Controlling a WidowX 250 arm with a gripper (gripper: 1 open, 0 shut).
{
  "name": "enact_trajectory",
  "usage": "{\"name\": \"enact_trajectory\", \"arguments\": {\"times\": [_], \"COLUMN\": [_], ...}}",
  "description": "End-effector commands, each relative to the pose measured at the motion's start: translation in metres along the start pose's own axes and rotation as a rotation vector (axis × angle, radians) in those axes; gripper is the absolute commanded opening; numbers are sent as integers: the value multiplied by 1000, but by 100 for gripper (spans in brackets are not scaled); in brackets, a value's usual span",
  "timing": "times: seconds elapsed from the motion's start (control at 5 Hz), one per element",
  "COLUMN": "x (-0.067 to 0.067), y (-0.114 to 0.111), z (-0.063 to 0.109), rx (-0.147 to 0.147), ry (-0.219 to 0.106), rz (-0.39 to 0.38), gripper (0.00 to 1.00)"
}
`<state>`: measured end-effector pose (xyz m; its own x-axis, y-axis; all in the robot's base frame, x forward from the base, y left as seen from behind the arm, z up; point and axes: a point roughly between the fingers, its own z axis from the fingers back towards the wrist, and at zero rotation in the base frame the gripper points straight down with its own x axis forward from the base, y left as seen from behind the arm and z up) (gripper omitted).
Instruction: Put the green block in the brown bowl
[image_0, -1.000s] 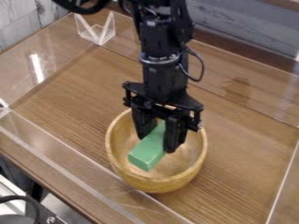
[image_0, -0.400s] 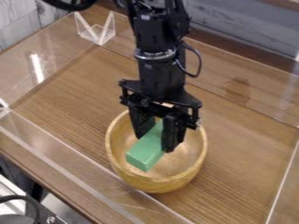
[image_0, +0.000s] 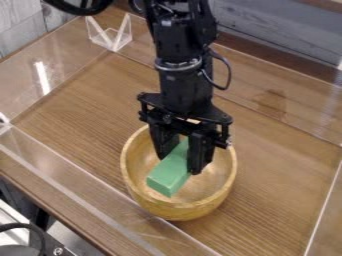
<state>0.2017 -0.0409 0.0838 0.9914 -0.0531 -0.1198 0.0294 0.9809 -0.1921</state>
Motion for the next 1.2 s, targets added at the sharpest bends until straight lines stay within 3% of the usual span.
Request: {"name": "enact_trajectory", "arguments": {"times": [0.0,0.4,0.6,1.0], "x": [4,4,4,7], "y": [-3,-4,-4,-1], "z": [4,1,1,1], "rx": [-4,-5,-5,-1], "ry": [-29,-31,-32,-38], "rz": [-9,-5,-5,-11], "gripper": [0,0,100,100]}}
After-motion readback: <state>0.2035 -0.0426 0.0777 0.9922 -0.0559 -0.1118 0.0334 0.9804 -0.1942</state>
